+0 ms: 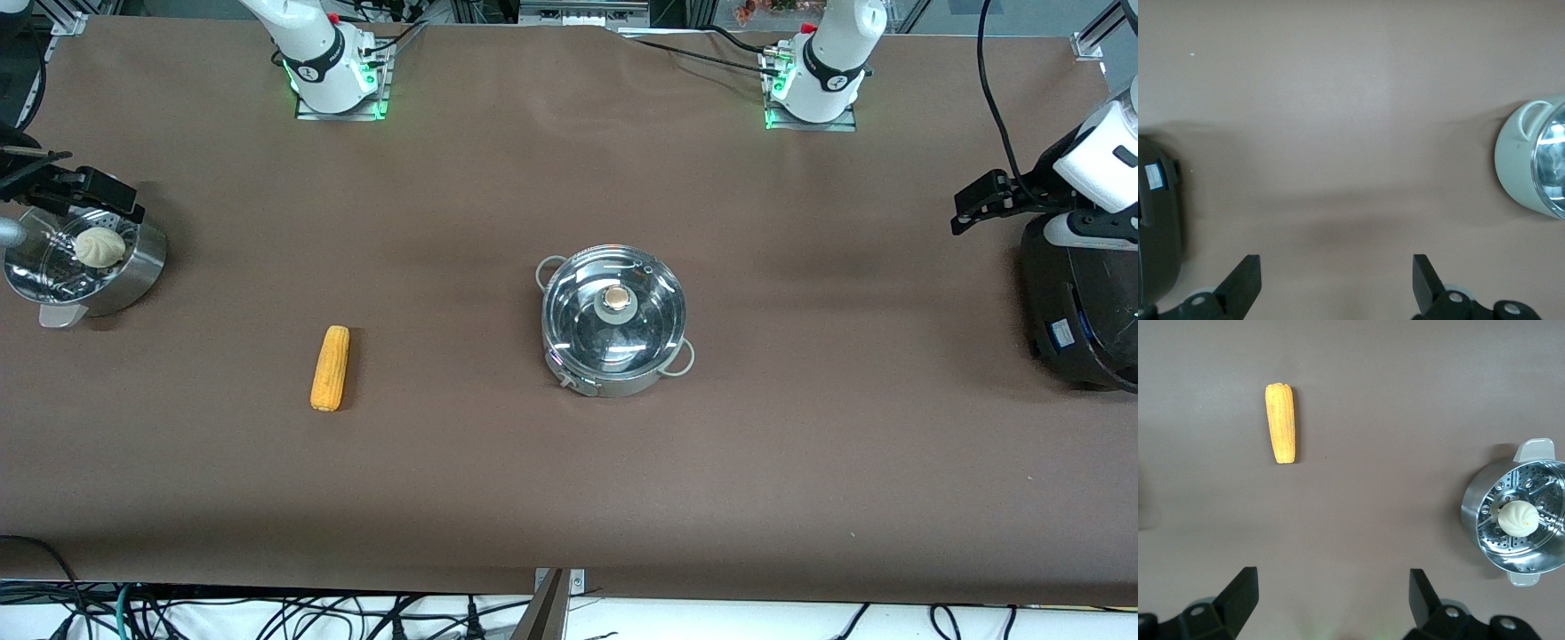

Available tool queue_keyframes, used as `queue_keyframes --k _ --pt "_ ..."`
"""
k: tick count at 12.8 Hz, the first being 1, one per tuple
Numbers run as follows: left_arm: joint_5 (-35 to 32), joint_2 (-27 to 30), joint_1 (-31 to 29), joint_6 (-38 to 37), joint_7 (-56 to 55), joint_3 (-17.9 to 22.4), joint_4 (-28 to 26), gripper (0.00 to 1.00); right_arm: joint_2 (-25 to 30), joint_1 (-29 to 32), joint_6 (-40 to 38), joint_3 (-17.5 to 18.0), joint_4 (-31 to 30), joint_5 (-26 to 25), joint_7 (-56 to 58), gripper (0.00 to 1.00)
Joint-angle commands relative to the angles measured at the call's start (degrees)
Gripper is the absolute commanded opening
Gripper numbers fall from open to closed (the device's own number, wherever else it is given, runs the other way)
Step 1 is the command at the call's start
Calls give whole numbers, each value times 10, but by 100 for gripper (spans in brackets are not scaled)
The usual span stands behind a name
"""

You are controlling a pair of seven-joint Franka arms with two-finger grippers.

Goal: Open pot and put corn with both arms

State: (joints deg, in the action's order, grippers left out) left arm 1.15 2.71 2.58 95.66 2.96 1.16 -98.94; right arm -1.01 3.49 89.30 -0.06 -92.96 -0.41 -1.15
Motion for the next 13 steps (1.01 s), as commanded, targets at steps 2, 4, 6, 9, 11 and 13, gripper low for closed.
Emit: queue_keyframes --k 2,4,6,9,11,13 --pt "-4 -6 62 -5 4 -10 11 100 -35 5 5 1 14 9 10 100" --pt "-3 -24 87 -4 5 -12 25 100 -47 3 10 1 14 9 10 100" --pt "-3 -61 117 -4 4 -17 60 100 -78 0 27 4 14 9 7 100" --pt "58 -122 145 -4 -11 -18 104 100 -121 0 68 5 14 66 8 100" --pt "100 -166 156 0 -33 -18 128 100 -143 -4 93 5 14 70 8 100" --pt "105 -215 182 17 -68 -17 167 100 -166 -17 125 5 14 69 8 100"
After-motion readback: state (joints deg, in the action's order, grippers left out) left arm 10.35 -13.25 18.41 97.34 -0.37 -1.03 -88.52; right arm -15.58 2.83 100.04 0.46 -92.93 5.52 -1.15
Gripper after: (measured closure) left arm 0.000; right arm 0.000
